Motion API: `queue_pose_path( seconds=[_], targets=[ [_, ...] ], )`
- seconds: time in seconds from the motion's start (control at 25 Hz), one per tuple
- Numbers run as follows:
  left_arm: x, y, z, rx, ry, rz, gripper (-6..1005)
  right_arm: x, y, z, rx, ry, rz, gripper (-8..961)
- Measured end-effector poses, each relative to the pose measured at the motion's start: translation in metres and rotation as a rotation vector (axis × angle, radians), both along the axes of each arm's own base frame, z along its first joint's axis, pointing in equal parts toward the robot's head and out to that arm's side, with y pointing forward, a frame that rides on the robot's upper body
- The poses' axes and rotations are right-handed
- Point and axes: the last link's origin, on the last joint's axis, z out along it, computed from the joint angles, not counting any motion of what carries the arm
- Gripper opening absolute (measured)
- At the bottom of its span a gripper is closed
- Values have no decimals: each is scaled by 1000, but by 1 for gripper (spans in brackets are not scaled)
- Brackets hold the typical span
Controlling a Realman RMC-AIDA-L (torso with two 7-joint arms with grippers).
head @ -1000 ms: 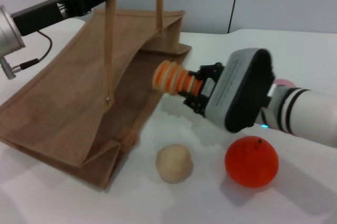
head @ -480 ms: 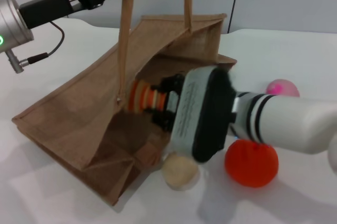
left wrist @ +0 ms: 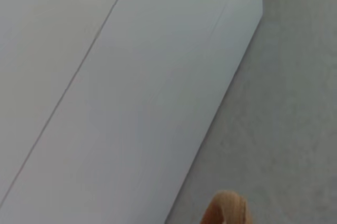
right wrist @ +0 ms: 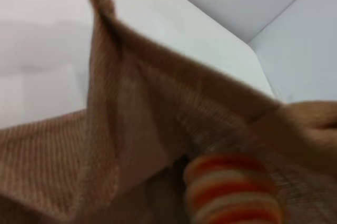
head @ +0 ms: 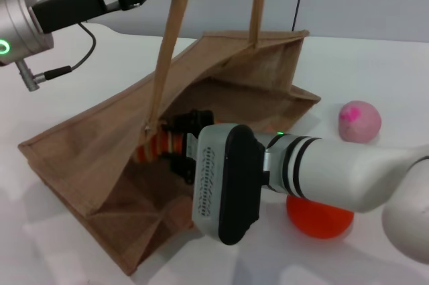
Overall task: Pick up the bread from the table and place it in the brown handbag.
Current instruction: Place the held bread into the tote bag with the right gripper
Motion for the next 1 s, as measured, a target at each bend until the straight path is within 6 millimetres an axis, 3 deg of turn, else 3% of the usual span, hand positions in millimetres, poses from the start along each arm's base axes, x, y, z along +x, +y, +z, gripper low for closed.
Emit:
queue_pose_path(
  seconds=[0.56, 1.0],
  targets=[
    [9, -2, 3, -80, -97, -60, 122, 36, 33, -6, 115, -4, -17, 372],
    [-7, -8, 11, -37, -117, -20, 122, 38, 30, -5, 121, 49, -55, 433]
  ],
)
